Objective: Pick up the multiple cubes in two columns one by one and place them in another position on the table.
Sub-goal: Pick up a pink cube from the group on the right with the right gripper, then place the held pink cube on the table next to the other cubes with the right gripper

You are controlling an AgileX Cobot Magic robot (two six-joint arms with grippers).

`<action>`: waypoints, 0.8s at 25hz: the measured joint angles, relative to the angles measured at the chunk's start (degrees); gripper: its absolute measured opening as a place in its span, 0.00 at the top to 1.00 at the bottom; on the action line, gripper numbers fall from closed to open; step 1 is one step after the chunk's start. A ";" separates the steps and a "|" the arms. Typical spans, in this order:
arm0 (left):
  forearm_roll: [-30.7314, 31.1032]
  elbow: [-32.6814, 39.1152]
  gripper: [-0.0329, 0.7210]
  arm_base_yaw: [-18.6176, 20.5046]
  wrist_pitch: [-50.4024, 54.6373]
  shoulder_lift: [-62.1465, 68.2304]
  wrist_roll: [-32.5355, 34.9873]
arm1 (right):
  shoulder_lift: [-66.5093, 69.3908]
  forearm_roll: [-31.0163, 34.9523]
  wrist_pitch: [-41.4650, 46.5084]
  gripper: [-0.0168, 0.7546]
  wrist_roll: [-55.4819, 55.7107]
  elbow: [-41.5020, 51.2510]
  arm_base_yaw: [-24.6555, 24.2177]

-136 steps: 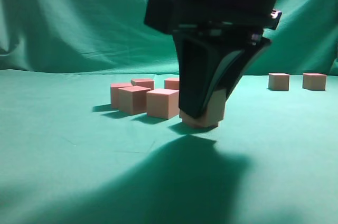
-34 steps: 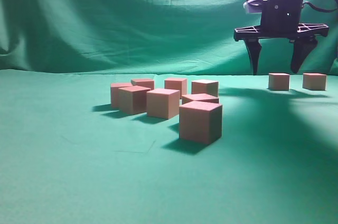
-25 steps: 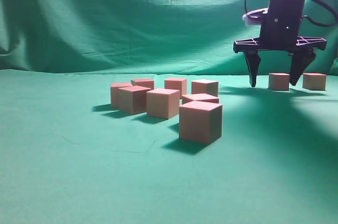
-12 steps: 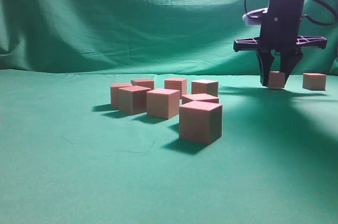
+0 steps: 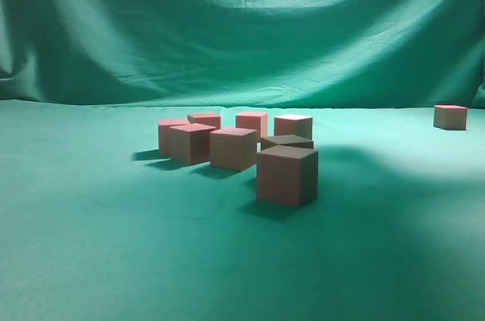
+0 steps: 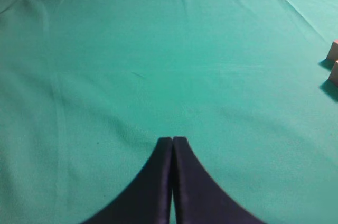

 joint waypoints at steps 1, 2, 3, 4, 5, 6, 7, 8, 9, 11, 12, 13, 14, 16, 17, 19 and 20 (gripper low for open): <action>0.00 0.00 0.96 0.00 0.00 0.00 0.00 | -1.47 1.48 0.66 0.65 -0.94 0.00 0.44; 0.00 0.00 0.96 0.00 0.00 0.00 0.00 | -2.71 2.29 0.92 0.65 -1.57 0.00 1.37; 0.00 0.00 0.96 0.00 0.00 0.00 0.00 | -3.64 2.74 1.04 0.65 -1.95 0.00 2.65; 0.00 0.00 0.96 0.00 0.00 0.00 0.00 | -4.73 2.87 1.14 0.65 -2.19 0.69 4.09; 0.00 0.00 0.96 0.00 0.00 0.00 0.00 | -5.72 3.02 1.29 0.65 -2.18 1.50 6.28; 0.00 0.00 0.96 0.00 0.00 0.00 0.00 | -6.48 3.16 1.27 0.65 -2.45 2.78 8.86; 0.00 0.00 0.96 0.00 0.00 0.00 0.00 | -7.11 3.45 1.27 0.65 -3.29 4.16 11.74; 0.00 0.00 0.96 0.00 0.00 0.00 0.00 | -7.53 3.47 1.27 0.65 -4.20 5.46 14.24; 0.00 0.00 0.96 0.00 0.00 0.00 0.00 | -7.54 3.56 1.27 0.65 -5.36 6.53 17.27; 0.00 0.00 0.96 0.00 0.00 0.00 0.00 | -7.54 2.86 1.27 0.65 -6.39 9.41 22.57; 0.00 0.00 0.96 0.00 0.00 0.00 0.00 | -7.54 2.30 1.27 0.65 -6.54 10.65 25.23; 0.00 0.00 0.96 0.00 0.00 0.00 0.00 | -7.54 1.70 1.27 0.65 -6.54 12.11 27.69; 0.00 0.00 0.96 0.00 0.00 0.00 0.00 | -7.62 0.91 1.27 0.65 -6.62 13.56 30.03; 0.00 0.00 0.96 0.00 0.00 0.00 0.00 | -7.90 -0.49 1.27 0.65 -6.62 16.21 34.11; 0.00 0.00 0.96 0.00 0.00 0.00 0.00 | -8.14 -1.32 1.27 0.65 -6.62 17.61 36.22; 0.00 0.00 0.96 0.00 0.00 0.00 0.00 | -8.90 -2.28 1.05 0.65 -6.37 20.22 39.88; 0.00 0.00 0.96 0.00 0.00 0.00 0.00 | -9.26 -2.53 1.05 0.65 -6.37 21.10 41.69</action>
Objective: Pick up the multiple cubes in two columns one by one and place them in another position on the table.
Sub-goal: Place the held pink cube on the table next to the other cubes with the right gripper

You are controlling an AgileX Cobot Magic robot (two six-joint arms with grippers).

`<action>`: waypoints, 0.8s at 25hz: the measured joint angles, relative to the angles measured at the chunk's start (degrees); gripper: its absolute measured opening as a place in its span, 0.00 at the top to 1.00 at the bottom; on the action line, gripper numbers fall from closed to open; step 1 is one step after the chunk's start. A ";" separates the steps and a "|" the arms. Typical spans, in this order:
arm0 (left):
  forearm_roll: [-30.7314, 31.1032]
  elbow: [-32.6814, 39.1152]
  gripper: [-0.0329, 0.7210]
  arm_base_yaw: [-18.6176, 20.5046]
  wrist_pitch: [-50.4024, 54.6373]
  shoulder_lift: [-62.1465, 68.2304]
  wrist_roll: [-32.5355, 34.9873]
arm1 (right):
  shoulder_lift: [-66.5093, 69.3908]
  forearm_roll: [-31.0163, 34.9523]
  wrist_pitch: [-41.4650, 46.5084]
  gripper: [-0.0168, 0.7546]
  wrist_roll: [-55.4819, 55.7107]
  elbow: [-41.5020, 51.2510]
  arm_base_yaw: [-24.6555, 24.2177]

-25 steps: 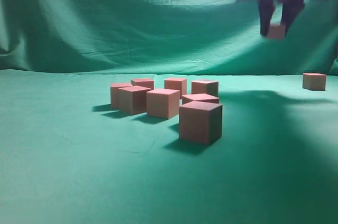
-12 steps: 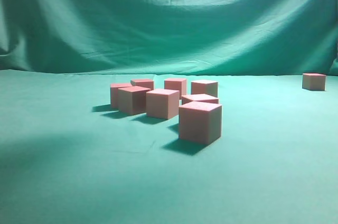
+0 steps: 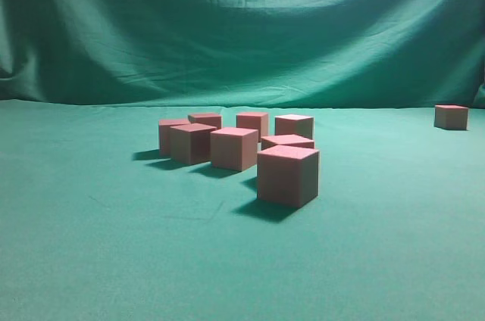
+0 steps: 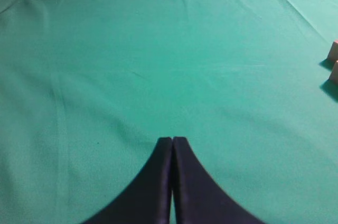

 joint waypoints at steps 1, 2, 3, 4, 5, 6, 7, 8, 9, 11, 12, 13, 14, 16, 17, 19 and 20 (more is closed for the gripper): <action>0.00 0.00 0.96 0.00 0.00 0.00 0.00 | -0.22 -0.12 0.00 0.65 0.08 0.95 1.68; 0.00 0.00 0.96 0.00 0.00 0.00 0.00 | -0.52 -0.12 0.00 0.65 0.08 1.87 2.93; 0.00 0.00 0.96 0.00 0.00 0.00 0.00 | -0.68 -0.26 -0.14 0.65 0.08 2.61 4.32; 0.00 0.00 0.96 0.00 0.00 0.00 0.00 | -0.75 -0.50 -0.14 0.65 0.08 3.43 5.55; 0.00 0.00 0.96 0.00 0.00 0.00 0.00 | -0.80 -0.90 -0.14 0.65 0.13 4.07 6.47; 0.00 0.00 0.96 0.00 0.00 0.00 0.00 | -0.80 -1.64 -0.24 0.65 0.13 4.62 7.48; 0.00 0.00 0.96 0.00 0.00 0.00 0.00 | -0.89 -2.68 -0.21 0.65 0.13 5.12 8.27; 0.00 0.00 0.96 0.00 0.00 0.00 0.00 | -1.04 -3.62 -0.44 0.65 0.23 5.90 8.70; 0.00 0.00 0.96 0.00 0.00 0.00 0.00 | -1.42 -4.31 -0.55 0.65 0.23 7.02 8.80; 0.00 0.00 0.96 0.00 0.00 0.00 0.00 | -2.17 -5.43 -1.45 0.65 -0.38 9.69 8.88; 0.00 0.00 0.96 0.00 0.00 0.00 0.00 | -2.44 -5.66 -2.51 0.65 -0.98 11.25 8.88; 0.00 0.00 0.96 0.00 0.00 0.00 0.00 | -2.74 -5.91 -3.70 0.65 -1.74 12.76 8.88; 0.00 0.00 0.96 0.00 0.00 0.00 0.00 | -2.84 -6.01 -4.33 0.65 -2.57 13.88 8.88; 0.00 0.00 0.96 0.00 0.00 0.00 0.00 | -2.84 -6.15 -6.02 0.65 -3.98 16.31 8.88; 0.00 0.00 0.96 0.00 0.00 0.00 0.00 | -2.84 -6.67 -7.29 0.65 -4.34 17.45 8.88; 0.00 0.00 0.96 0.00 0.00 0.00 0.00 | -2.84 -7.94 -10.39 0.65 -4.70 20.32 8.75; 0.00 0.00 0.96 0.00 0.00 0.00 0.00 | -2.84 -8.22 -12.76 0.65 -4.70 21.90 8.59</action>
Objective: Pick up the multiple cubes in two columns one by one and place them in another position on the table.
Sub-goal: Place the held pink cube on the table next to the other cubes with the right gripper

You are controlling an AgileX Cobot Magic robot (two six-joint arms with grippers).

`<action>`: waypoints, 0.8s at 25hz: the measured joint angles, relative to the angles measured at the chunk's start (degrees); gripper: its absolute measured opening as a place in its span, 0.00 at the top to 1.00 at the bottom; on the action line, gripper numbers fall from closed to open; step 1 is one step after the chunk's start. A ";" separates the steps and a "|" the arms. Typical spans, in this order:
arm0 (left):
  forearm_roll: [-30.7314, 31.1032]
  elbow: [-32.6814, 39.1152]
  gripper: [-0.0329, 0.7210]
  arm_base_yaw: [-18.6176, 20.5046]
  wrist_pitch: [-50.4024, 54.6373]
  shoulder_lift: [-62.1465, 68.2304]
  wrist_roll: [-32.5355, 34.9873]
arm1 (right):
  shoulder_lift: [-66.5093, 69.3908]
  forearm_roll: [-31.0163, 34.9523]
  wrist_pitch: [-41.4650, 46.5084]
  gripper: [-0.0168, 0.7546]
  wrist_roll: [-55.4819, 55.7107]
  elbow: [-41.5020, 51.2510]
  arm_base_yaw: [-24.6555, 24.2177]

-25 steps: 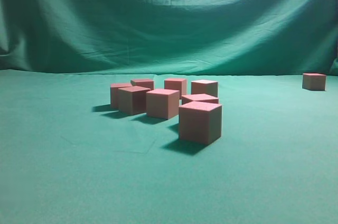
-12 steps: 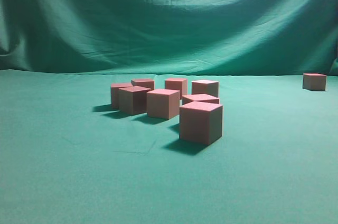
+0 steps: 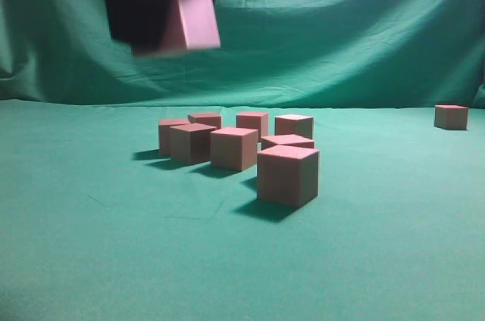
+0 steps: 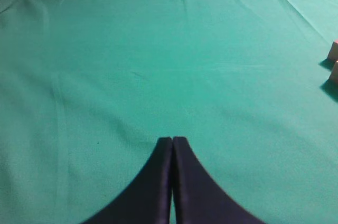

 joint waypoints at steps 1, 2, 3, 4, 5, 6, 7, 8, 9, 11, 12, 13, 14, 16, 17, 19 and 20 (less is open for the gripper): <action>0.00 0.00 0.96 0.00 0.00 0.00 0.00 | 0.00 -0.10 -2.47 0.65 -0.05 1.34 -0.28; 0.00 0.00 0.96 0.00 0.00 0.00 0.00 | 0.00 -0.22 -4.32 0.65 -0.05 2.89 -0.77; 0.00 0.00 0.96 0.00 0.00 0.00 0.00 | 0.00 -0.43 -6.54 0.65 -0.14 4.41 -0.96; 0.00 0.00 0.96 0.00 0.00 0.00 0.00 | 0.00 -0.58 -8.56 0.65 -0.64 5.83 -1.34; 0.00 0.00 0.96 0.00 0.00 0.00 0.00 | 0.00 -0.70 -9.93 0.65 -1.47 6.82 -1.67; 0.00 0.00 0.96 0.00 0.00 0.00 0.00 | 0.00 -1.05 -11.32 0.65 -2.14 7.82 -2.03; 0.00 0.00 0.96 0.00 0.00 0.00 0.00 | 0.00 -1.07 -12.53 0.65 -2.69 8.53 -2.27; 0.00 0.00 0.96 0.00 0.00 0.00 0.00 | 0.00 -1.18 -13.78 0.65 -3.26 8.87 -2.65; 0.00 0.00 0.96 0.00 0.00 0.00 0.00 | 0.00 -1.20 -14.50 0.65 -3.82 9.25 -3.05; 0.00 0.00 0.96 0.00 0.00 0.00 0.00 | 0.50 -1.30 -15.46 0.65 -4.78 9.46 -3.77; 0.00 0.00 0.96 0.00 0.00 0.00 0.00 | 0.91 -1.30 -15.92 0.65 -5.49 9.46 -4.21; 0.00 0.00 0.96 0.00 0.00 0.00 0.00 | 1.21 -1.30 -16.19 0.65 -6.24 9.46 -4.59; 0.00 0.00 0.96 0.00 0.00 0.00 0.00 | 1.75 -1.30 -16.32 0.65 -6.82 9.46 -4.79; 0.00 0.00 0.96 0.00 0.00 0.00 0.00 | 2.71 -1.30 -16.58 0.65 -7.48 9.46 -5.05; 0.00 0.00 0.96 0.00 0.00 0.00 0.00 | 3.23 -1.18 -16.68 0.65 -7.62 9.46 -5.14; 0.00 0.00 0.96 0.00 0.00 0.00 0.00 | 4.19 -0.63 -16.88 0.65 -8.49 9.46 -5.26; 0.00 0.00 0.96 0.00 0.00 0.00 0.00 | 4.51 -0.03 -17.17 0.65 -9.27 9.46 -5.26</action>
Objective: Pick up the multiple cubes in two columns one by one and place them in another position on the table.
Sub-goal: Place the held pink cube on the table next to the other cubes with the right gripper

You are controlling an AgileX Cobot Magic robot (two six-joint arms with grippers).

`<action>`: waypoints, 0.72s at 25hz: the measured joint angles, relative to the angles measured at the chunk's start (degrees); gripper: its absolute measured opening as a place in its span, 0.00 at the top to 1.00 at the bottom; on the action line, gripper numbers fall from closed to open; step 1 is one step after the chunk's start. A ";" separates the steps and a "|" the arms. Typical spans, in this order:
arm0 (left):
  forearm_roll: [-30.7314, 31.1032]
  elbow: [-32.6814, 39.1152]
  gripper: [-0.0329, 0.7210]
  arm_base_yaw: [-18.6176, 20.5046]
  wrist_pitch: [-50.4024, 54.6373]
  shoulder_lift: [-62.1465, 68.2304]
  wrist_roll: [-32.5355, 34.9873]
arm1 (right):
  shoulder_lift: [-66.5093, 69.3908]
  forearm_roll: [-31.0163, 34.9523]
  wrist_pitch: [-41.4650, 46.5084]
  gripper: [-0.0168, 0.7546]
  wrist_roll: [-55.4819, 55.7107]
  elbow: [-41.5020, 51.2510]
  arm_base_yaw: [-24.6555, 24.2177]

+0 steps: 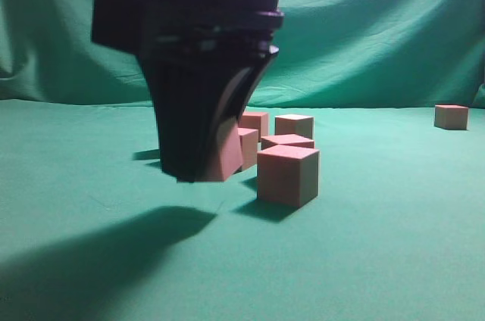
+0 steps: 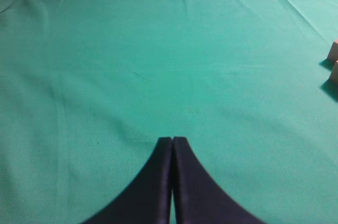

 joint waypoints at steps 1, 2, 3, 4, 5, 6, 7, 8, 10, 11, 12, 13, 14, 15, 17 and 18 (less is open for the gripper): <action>0.00 0.00 0.96 0.00 0.00 0.00 0.00 | 0.43 0.52 -0.44 0.65 -0.46 0.00 0.00; 0.00 0.00 0.96 0.00 0.00 0.00 0.00 | 0.68 0.82 -0.93 0.65 -0.89 0.00 0.00; 0.00 0.00 0.96 0.00 0.00 0.00 0.00 | 1.04 0.91 -1.31 0.65 -1.04 0.00 0.00; 0.00 0.00 0.96 0.00 0.00 0.00 0.00 | 1.34 0.91 -1.57 0.65 -1.32 0.00 0.00; 0.00 0.00 0.96 0.00 0.00 0.00 0.00 | 1.78 0.91 -1.86 0.65 -1.55 0.00 0.00; 0.00 0.00 0.96 0.00 0.00 0.00 0.00 | 2.21 0.91 -1.98 0.65 -2.22 0.00 0.00; 0.00 0.00 0.96 0.00 0.00 0.00 0.00 | 2.50 1.04 -2.12 0.65 -2.83 0.00 0.00; 0.00 0.00 0.96 0.00 0.00 0.00 0.00 | 2.90 1.16 -2.12 0.65 -3.42 0.00 0.00; 0.00 0.00 0.96 0.00 0.00 0.00 0.00 | 2.90 1.29 -2.39 0.65 -3.97 0.00 0.00; 0.00 0.00 0.96 0.00 0.00 0.00 0.00 | 2.90 1.39 -2.39 0.65 -4.06 0.00 0.00; 0.00 0.00 0.96 0.00 0.00 0.00 0.00 | 2.90 1.37 -2.39 0.65 -4.10 0.00 0.00; 0.00 0.00 0.96 0.00 0.00 0.00 0.00 | 2.90 1.37 -2.39 0.65 -4.20 0.00 0.00; 0.00 0.00 0.96 0.00 0.00 0.00 0.00 | 2.90 1.37 -2.39 0.65 -4.20 0.00 0.00; 0.00 0.00 0.96 0.00 0.00 0.00 0.00 | 2.90 1.37 -2.39 0.65 -4.22 0.00 0.00; 0.00 0.00 0.96 0.00 0.00 0.00 0.00 | 2.90 1.37 -2.39 0.65 -4.32 0.00 0.00; 0.00 0.00 0.96 0.00 0.00 0.00 0.00 | 2.90 1.37 -2.39 0.65 -4.32 0.00 0.00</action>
